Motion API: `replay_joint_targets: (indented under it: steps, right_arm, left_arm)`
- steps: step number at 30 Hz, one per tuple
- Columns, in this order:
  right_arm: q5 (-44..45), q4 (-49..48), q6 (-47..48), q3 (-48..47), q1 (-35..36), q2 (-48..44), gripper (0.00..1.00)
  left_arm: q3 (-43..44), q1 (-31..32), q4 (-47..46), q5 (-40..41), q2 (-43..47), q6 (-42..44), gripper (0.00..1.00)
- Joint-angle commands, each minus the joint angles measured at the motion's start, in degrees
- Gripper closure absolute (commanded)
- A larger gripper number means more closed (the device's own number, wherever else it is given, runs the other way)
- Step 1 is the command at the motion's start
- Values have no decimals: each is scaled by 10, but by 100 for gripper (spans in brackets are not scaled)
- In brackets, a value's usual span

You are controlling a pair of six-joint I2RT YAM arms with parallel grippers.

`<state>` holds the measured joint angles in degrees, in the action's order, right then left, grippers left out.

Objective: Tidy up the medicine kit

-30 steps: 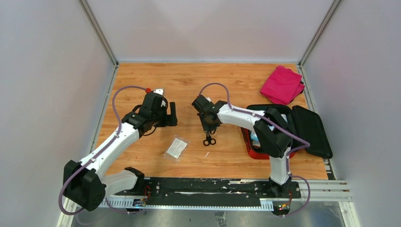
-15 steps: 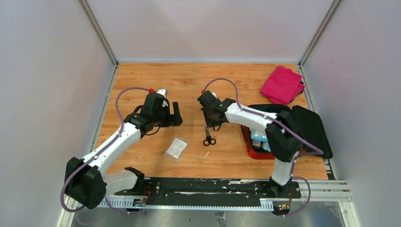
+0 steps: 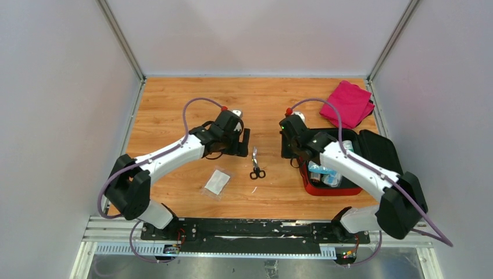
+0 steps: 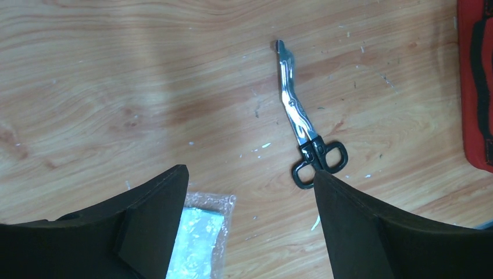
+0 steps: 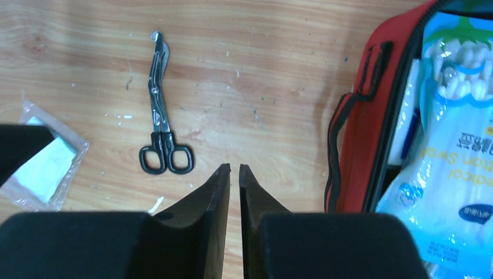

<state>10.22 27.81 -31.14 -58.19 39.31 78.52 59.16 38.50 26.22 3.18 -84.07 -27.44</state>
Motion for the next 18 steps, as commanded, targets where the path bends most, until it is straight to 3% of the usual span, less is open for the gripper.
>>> replay_joint_targets:
  steps: [1,9,18]
  right_arm:
    - [9,-5,-29,50,-5,-72,83]
    - [-30,-15,-37,119,-5,-172,83]
    - [-12,-16,-13,155,-5,-256,83]
  left_arm:
    - [39,29,13,36,-50,5,16]
    - [149,71,43,89,-175,16,23]
    - [220,97,69,130,-282,16,34]
